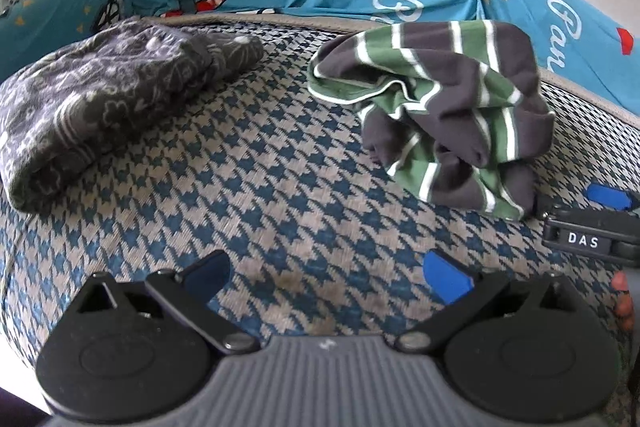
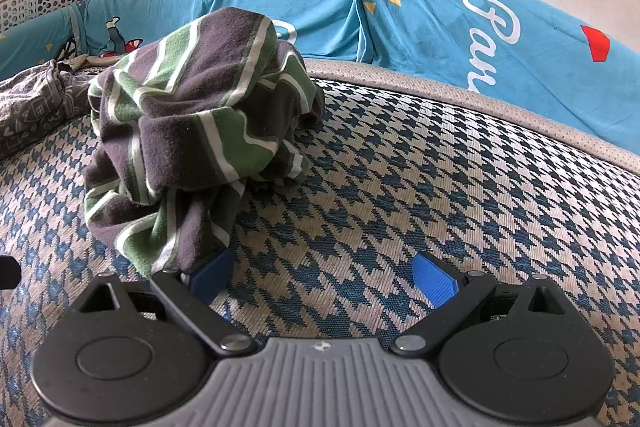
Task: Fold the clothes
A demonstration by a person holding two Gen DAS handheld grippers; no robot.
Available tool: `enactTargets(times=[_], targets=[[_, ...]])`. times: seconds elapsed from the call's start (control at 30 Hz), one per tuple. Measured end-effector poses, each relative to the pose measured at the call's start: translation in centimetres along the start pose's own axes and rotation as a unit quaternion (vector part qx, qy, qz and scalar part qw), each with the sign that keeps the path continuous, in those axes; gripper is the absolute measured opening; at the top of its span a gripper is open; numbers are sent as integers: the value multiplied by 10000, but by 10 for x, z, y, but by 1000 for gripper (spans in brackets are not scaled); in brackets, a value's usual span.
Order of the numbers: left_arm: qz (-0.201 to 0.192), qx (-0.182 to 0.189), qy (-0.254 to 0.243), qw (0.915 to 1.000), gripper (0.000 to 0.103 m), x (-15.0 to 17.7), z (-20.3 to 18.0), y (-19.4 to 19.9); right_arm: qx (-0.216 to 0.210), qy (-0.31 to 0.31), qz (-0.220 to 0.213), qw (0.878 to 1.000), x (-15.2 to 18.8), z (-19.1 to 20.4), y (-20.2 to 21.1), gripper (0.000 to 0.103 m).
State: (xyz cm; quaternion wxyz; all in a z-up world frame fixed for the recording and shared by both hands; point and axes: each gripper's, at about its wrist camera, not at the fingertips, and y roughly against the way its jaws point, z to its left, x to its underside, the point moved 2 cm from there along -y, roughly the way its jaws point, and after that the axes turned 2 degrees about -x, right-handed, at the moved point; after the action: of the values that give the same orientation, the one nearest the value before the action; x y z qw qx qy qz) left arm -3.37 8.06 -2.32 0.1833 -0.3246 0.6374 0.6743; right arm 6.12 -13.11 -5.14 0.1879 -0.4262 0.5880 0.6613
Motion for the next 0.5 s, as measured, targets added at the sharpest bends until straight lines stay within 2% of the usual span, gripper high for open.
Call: enactTargets(times=[0.1, 0.33, 0.5], targets=[[-70, 68, -65, 9999, 103, 0, -3, 3, 89, -130, 188, 9997, -4, 2, 1, 97], [1, 183, -1, 9998, 103, 10, -1, 15, 225, -499, 1076, 9927, -4, 9, 25, 96], [93, 189, 113, 9997, 103, 22, 3, 23, 127, -826, 1279, 9883, 6, 10, 50, 95]])
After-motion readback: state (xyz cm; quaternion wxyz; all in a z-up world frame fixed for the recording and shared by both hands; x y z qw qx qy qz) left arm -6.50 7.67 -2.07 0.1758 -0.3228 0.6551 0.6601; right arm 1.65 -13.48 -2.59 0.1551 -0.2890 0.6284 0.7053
